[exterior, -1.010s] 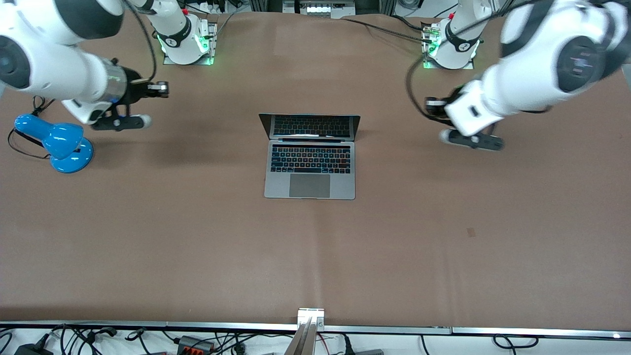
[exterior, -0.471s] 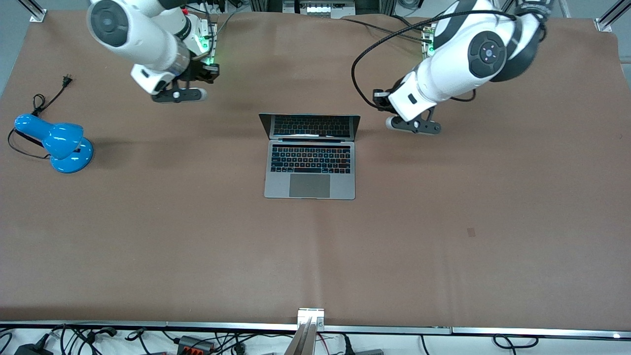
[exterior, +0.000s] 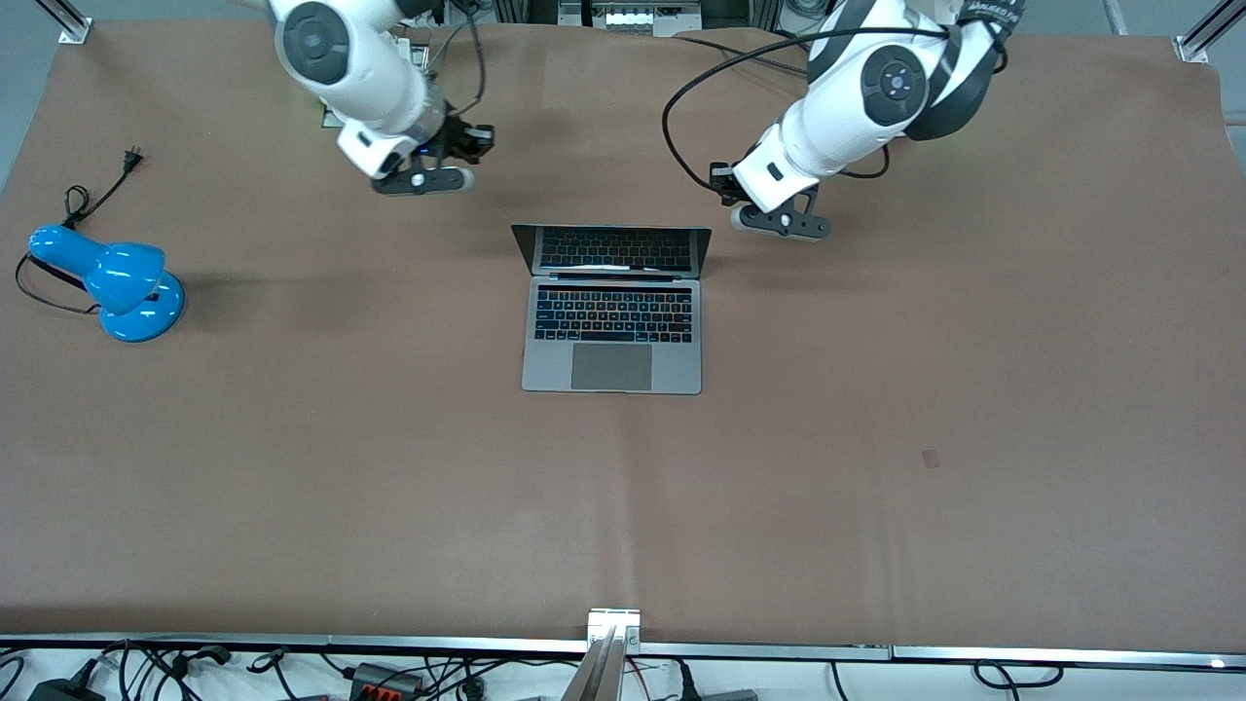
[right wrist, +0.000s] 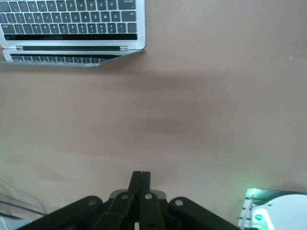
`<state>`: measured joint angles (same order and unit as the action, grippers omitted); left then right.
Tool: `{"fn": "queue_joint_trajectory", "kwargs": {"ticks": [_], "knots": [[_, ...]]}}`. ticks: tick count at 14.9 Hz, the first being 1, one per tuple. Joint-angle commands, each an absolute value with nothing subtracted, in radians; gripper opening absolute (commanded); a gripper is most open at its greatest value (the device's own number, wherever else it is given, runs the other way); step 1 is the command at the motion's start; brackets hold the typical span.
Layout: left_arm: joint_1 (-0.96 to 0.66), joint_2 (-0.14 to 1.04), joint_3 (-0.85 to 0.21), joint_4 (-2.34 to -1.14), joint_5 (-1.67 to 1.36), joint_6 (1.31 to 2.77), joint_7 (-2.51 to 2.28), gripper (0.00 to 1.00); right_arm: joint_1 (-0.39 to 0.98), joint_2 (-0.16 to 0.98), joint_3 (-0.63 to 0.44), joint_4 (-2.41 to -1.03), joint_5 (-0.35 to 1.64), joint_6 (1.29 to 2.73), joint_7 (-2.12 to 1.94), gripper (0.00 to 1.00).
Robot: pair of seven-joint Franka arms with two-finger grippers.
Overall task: Close laptop with both arms from behind
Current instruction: 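Move the left gripper and the right gripper toward the laptop screen, then lower both grippers behind the laptop screen's back edge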
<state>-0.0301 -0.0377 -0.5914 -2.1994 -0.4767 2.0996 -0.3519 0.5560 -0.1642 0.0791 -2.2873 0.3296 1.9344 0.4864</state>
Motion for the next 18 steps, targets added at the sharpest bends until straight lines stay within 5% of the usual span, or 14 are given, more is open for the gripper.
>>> {"fn": "queue_joint_trajectory", "kwargs": {"ticks": [1, 8, 18], "knots": [[-0.017, -0.063, -0.64, -2.256, -0.514, 2.158, -0.322, 0.01, 0.583, -0.115, 0.067, -2.293, 0.347, 2.005, 0.508, 0.0], [-0.018, 0.003, -0.696, -2.281, -0.535, 2.298, -0.333, 0.01, 0.606, -0.022, 0.066, -2.255, 0.374, 2.146, 0.486, 0.0], [-0.018, 0.115, -0.715, -2.278, -0.535, 2.474, -0.324, 0.01, 0.623, 0.19, 0.066, -2.073, 0.371, 2.152, 0.485, 0.0]]}}
